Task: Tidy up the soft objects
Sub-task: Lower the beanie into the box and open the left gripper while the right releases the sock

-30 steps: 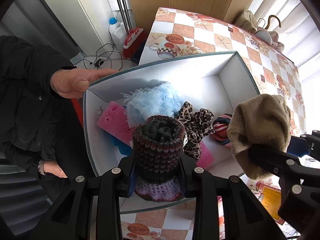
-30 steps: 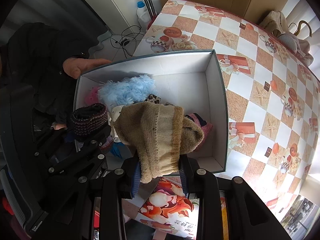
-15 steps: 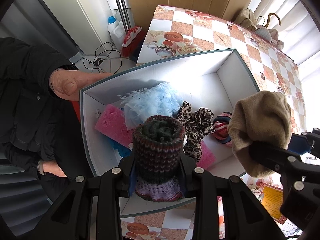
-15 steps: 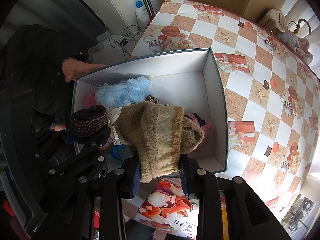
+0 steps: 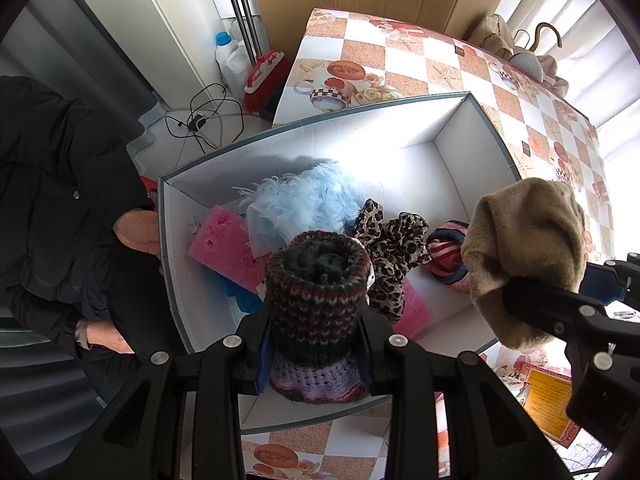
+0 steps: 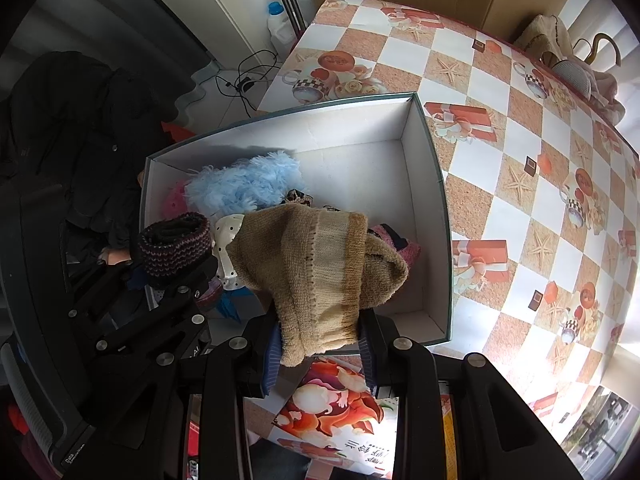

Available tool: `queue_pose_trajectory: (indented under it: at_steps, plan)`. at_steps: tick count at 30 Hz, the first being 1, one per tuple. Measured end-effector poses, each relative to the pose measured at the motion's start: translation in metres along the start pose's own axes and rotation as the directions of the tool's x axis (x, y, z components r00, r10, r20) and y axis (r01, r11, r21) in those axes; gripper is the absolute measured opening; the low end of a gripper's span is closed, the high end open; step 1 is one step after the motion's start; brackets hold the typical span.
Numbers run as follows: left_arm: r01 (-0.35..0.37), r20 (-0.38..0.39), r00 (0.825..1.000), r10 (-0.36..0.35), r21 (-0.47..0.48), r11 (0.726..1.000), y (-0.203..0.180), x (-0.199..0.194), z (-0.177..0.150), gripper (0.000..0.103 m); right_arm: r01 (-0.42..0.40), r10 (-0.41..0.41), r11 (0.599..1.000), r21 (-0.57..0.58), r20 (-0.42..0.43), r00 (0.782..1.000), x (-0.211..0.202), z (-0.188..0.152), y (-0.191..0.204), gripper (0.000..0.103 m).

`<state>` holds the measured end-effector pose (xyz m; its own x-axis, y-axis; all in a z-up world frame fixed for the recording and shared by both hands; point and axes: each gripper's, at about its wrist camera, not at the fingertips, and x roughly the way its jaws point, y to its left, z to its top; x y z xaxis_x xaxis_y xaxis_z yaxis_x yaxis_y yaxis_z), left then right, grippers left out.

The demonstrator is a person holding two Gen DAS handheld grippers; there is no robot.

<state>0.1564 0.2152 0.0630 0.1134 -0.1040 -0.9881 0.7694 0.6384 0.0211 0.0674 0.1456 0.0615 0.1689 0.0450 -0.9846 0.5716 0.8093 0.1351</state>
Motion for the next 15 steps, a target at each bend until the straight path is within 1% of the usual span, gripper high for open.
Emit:
queue_pose_trajectory:
  at_steps: [6, 8, 10, 11, 12, 13, 14, 15]
  plan:
    - [0.002, 0.001, 1.0, -0.002, -0.001, 1.0, -0.0007, -0.0003, -0.0005, 0.037, 0.004, -0.004, 1.0, 0.003, 0.0, 1.0, 0.0003, -0.0003, -0.0009, 0.033]
    - [0.009, 0.003, 1.0, -0.009, -0.003, 1.0, 0.0006, 0.0, -0.0026, 0.039, 0.005, -0.005, 1.0, 0.004, 0.002, 1.0, 0.0003, -0.0007, -0.0014, 0.033]
    - [0.028, 0.011, 1.0, -0.028, -0.004, 1.0, 0.0017, -0.001, -0.0039, 0.044, 0.005, -0.005, 1.0, 0.006, 0.0, 1.0, 0.0008, -0.0007, -0.0022, 0.033]
    - [0.031, 0.015, 0.999, -0.031, -0.002, 1.0, 0.0017, -0.0015, -0.005, 0.049, 0.005, -0.005, 1.0, 0.007, -0.001, 1.0, 0.0012, -0.001, -0.0027, 0.033]
    - [0.03, 0.022, 0.999, -0.03, 0.005, 1.0, 0.001, -0.0029, -0.0046, 0.059, 0.006, -0.006, 1.0, 0.009, -0.003, 1.0, 0.0017, -0.0007, -0.0028, 0.033]
    - [0.023, 0.027, 0.999, -0.024, 0.013, 1.0, -0.0006, -0.0039, -0.0042, 0.066, 0.006, -0.006, 1.0, 0.01, -0.007, 1.0, 0.0024, -0.0005, -0.0031, 0.033]
    - [0.01, 0.029, 1.0, -0.01, 0.02, 1.0, -0.0019, -0.0046, -0.004, 0.079, 0.006, -0.006, 1.0, 0.012, -0.009, 1.0, 0.0029, -0.0004, -0.0033, 0.037]
    - [-0.005, 0.027, 1.0, 0.005, 0.026, 1.0, -0.0032, -0.0047, -0.0039, 0.083, 0.009, -0.009, 1.0, 0.013, -0.008, 1.0, 0.003, -0.0008, -0.0039, 0.047]
